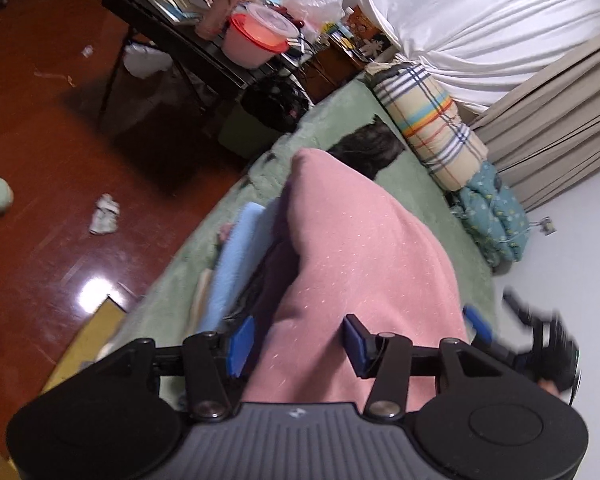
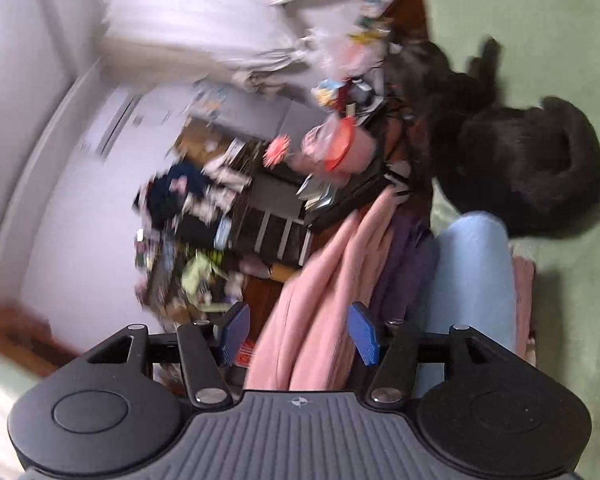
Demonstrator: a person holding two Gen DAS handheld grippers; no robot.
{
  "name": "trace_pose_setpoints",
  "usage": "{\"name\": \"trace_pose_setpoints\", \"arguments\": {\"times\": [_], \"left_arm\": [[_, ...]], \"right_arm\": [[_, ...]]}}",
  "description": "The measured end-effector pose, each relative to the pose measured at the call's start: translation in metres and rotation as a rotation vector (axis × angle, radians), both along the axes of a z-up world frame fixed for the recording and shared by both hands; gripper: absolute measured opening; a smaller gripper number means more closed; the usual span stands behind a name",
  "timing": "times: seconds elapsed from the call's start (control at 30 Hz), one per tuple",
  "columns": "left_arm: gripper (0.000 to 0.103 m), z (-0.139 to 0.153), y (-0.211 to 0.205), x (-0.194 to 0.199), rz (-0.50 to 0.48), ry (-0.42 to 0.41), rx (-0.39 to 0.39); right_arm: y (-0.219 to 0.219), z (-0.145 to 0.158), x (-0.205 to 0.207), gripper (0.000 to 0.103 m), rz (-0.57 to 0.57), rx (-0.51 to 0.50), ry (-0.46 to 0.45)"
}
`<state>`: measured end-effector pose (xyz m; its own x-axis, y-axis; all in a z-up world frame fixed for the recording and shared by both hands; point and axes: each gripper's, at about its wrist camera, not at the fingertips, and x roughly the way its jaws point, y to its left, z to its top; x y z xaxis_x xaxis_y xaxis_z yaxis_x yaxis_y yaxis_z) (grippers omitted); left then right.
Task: Fold clothes
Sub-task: 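Carry the pink sweater with both grippers toward the folded clothes stack, then lower the pink sweater onto the clothes stack and open both grippers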
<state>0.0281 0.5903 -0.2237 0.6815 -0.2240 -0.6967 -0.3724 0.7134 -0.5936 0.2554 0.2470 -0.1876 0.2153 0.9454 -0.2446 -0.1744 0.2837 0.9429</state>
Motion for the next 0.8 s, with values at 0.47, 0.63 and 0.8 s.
{"name": "trace_pose_setpoints", "arguments": {"times": [0.47, 0.63, 0.8], "left_arm": [[0.049, 0.049, -0.054, 0.064, -0.064, -0.047, 0.213], [0.049, 0.026, -0.054, 0.087, -0.066, -0.032, 0.143], [0.049, 0.017, -0.065, 0.094, -0.123, -0.014, 0.162]], "right_arm": [[0.045, -0.057, 0.057, 0.054, 0.012, 0.036, 0.222], [0.047, -0.067, 0.061, 0.054, 0.013, 0.023, 0.25], [0.064, -0.061, 0.069, 0.018, 0.041, 0.001, 0.171]]}}
